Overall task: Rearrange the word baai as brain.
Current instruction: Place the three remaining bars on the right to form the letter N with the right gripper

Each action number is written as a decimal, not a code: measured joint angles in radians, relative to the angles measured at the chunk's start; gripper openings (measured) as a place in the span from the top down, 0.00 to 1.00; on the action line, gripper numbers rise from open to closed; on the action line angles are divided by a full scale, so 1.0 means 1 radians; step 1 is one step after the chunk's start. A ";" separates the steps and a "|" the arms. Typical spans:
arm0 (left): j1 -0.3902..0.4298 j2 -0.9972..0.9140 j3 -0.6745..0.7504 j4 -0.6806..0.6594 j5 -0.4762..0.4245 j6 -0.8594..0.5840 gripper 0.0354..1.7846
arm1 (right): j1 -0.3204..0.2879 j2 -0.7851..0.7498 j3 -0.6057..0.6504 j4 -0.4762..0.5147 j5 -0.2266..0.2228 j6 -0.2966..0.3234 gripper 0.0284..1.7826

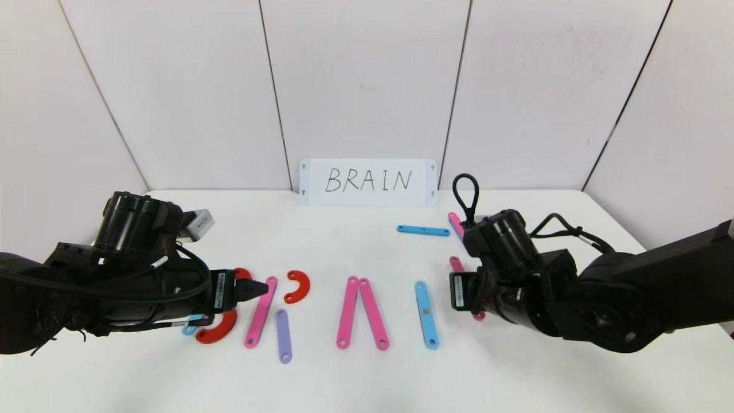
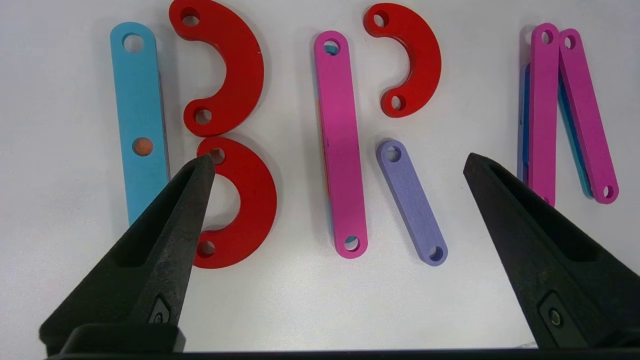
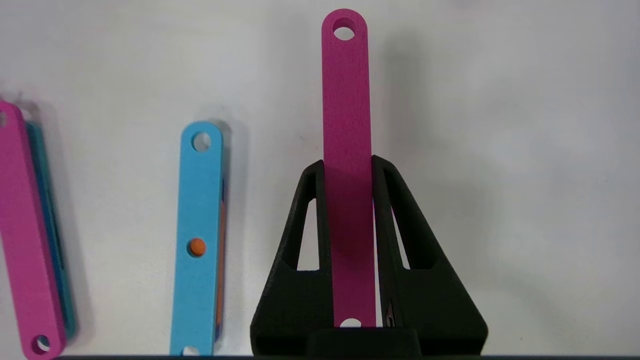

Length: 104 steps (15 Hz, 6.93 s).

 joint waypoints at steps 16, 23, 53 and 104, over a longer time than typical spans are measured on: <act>0.000 0.003 0.000 -0.003 -0.002 -0.001 0.02 | -0.003 0.039 0.046 -0.037 -0.024 0.060 0.86; 0.000 0.004 0.001 -0.003 -0.001 0.000 0.02 | -0.013 0.043 0.047 -0.036 -0.023 0.060 0.62; 0.000 0.008 0.001 -0.004 -0.001 -0.001 0.02 | -0.012 0.013 0.046 -0.066 0.109 0.139 0.03; 0.001 0.009 0.001 -0.005 0.000 -0.001 0.02 | -0.213 0.449 -0.608 -0.046 0.388 -0.492 0.86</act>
